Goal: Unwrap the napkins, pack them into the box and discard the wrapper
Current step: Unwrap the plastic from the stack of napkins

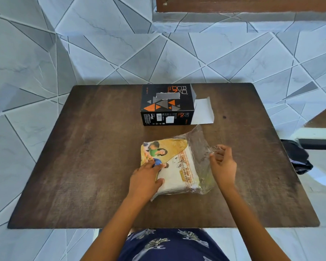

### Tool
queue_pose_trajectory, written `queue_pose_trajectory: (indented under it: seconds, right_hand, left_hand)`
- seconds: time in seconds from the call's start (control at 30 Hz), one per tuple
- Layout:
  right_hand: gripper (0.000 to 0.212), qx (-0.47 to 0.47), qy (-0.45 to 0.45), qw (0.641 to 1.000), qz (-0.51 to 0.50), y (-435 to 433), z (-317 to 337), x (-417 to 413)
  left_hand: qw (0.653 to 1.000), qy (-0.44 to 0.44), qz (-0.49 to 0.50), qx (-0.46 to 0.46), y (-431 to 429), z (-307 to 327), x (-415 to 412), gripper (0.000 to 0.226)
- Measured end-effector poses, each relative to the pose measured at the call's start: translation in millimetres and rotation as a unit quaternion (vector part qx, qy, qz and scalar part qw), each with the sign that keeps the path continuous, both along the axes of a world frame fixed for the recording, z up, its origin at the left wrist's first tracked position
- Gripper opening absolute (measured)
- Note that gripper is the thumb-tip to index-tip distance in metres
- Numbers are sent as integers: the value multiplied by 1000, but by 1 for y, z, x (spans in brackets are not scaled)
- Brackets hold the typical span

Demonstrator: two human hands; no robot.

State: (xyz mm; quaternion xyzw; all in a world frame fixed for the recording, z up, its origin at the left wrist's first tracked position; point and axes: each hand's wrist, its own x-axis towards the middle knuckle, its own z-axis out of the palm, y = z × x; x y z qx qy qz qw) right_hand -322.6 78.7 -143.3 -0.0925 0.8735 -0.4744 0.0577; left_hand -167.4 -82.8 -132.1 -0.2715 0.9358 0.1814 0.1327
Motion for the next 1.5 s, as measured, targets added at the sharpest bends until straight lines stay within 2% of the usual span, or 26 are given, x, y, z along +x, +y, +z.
queue_pose_trajectory:
  seconds: [0.1, 0.2, 0.37, 0.57, 0.87, 0.97, 1.07, 1.23, 1.4, 1.5]
  right_hand:
    - [48, 52, 37, 995, 75, -4, -2, 1]
    - [50, 66, 18, 996, 65, -3, -1, -2]
    - [46, 44, -50, 998, 9, 17, -9, -17]
    - [31, 50, -17, 999, -3, 28, -11, -12]
    - [32, 93, -90, 988, 85, 38, -9, 0]
    - [32, 59, -136, 987, 56, 43, -9, 0]
    - [33, -19, -180, 982, 48, 47, -4, 0]
    - [32, -53, -122, 990, 56, 52, 4, 4]
    - [35, -130, -259, 955, 63, 52, 4, -2]
    - [36, -124, -320, 938, 55, 48, 6, -8]
  left_hand:
    - [1000, 7, -13, -26, 2, 3, -7, 53]
    - [999, 6, -32, 10, 4, -2, -10, 62]
    - [998, -24, -50, -10, -4, -10, -10, 64]
    - [999, -17, -43, -8, -16, -10, -13, 64]
    - [999, -28, -39, -14, -9, -7, -13, 63]
    - [999, -30, -37, -24, -7, -9, -11, 62]
    - [999, -28, -31, -23, -5, -10, -10, 61]
    - [999, -24, -20, -23, -3, -12, -10, 61]
    - [1000, -20, -11, -12, -4, -13, -10, 61]
    - [1000, -19, -12, -4, -6, -12, -8, 61]
